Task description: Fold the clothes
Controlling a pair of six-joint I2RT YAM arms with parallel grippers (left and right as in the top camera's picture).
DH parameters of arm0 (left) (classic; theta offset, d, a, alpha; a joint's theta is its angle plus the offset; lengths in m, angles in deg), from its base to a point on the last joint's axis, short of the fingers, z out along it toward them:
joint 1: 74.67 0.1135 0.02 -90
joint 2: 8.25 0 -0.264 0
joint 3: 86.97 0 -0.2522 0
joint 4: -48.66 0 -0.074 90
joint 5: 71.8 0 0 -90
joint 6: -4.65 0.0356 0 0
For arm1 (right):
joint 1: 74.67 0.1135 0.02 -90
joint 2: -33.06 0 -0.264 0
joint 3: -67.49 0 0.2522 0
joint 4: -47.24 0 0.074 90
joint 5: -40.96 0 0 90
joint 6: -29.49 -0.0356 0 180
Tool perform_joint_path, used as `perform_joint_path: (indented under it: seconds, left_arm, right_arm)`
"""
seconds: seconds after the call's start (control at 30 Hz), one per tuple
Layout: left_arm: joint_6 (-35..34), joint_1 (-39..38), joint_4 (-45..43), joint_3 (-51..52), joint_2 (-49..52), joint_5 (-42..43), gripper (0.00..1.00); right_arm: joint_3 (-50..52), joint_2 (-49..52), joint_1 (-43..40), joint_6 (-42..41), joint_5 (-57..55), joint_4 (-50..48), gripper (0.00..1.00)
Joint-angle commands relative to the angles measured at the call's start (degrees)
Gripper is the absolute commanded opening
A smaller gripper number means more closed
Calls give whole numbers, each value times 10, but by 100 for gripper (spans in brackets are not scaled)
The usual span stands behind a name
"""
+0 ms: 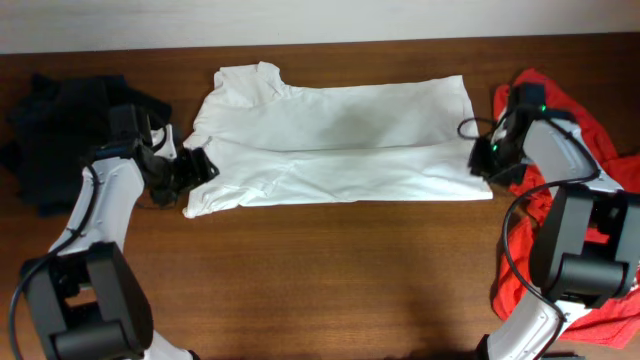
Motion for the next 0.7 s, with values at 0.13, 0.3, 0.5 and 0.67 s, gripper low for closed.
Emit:
perform_joint_path:
  seconds: [0.13, 0.3, 0.5, 0.67]
  left_arm:
    - [11, 1, 23, 42, -12, -112, 75]
    - [11, 2, -47, 100, -12, -118, 56]
    - [11, 2, -81, 117, -12, -175, 4]
    - [2, 14, -32, 117, -12, -274, 0]
  right_arm:
    - [95, 5, -3, -3, 1, -66, 29]
    - [99, 5, -3, -3, 1, -71, 27]
    - [99, 5, -4, -3, -2, -69, 11]
    - [99, 5, -4, -3, -67, -48, 4]
